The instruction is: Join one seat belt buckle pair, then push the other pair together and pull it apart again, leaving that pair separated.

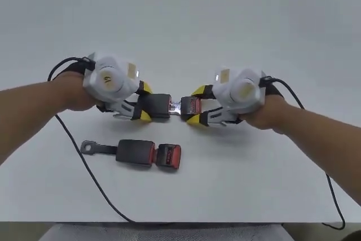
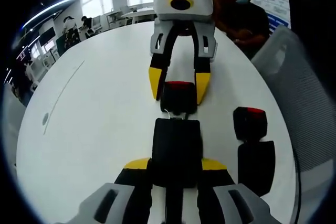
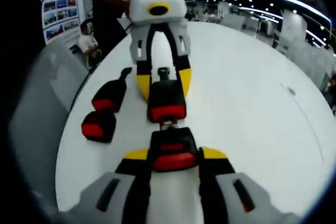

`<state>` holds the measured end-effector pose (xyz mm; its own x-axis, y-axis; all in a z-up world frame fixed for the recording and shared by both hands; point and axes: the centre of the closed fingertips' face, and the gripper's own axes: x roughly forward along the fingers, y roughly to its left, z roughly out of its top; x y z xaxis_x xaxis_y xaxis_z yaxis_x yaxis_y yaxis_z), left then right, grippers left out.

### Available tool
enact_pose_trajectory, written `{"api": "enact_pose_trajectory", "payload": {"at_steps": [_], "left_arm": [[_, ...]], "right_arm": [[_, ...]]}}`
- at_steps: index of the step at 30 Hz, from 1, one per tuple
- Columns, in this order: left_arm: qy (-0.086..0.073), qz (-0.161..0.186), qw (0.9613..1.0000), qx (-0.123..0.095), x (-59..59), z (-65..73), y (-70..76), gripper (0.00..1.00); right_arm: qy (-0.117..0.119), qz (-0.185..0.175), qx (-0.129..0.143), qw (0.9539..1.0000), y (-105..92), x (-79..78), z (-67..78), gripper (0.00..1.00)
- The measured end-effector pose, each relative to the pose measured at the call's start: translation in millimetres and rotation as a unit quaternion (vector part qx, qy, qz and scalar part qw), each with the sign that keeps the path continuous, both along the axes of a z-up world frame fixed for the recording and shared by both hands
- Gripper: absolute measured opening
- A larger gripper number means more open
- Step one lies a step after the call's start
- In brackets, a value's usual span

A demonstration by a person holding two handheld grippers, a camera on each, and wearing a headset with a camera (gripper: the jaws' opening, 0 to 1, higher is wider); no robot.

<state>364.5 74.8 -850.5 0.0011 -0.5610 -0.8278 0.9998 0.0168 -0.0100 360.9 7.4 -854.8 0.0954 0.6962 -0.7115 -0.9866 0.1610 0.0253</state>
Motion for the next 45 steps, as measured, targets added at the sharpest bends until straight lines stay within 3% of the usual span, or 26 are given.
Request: {"api": "enact_pose_trajectory", "payload": {"at_steps": [7, 11, 17, 29, 45], "left_arm": [[0.0, -0.004, 1.0, -0.002, -0.1, 0.2, -0.3, 0.33], [-0.001, -0.009, 1.0, 0.001, -0.3, 0.5, -0.5, 0.33], [-0.002, -0.012, 0.9999, 0.002, -0.2, 0.6, -0.7, 0.33], [-0.004, -0.018, 0.9998, 0.006, -0.7, 1.2, -1.3, 0.33], [-0.002, -0.022, 0.9997, 0.01, -1.4, 0.9, -0.8, 0.34]], "right_arm": [[0.006, -0.004, 0.001, 1.0, 2.4, 2.6, 0.7, 0.35], [0.006, -0.011, 0.004, 0.9999, 15.1, 2.7, 1.2, 0.35], [0.015, -0.036, -0.005, 0.9992, 16.4, 4.1, 1.4, 0.35], [0.01, -0.036, -0.022, 0.9991, 16.9, 4.9, 0.1, 0.35], [0.008, -0.031, -0.026, 0.9992, 16.7, 5.6, -0.6, 0.35]]}}
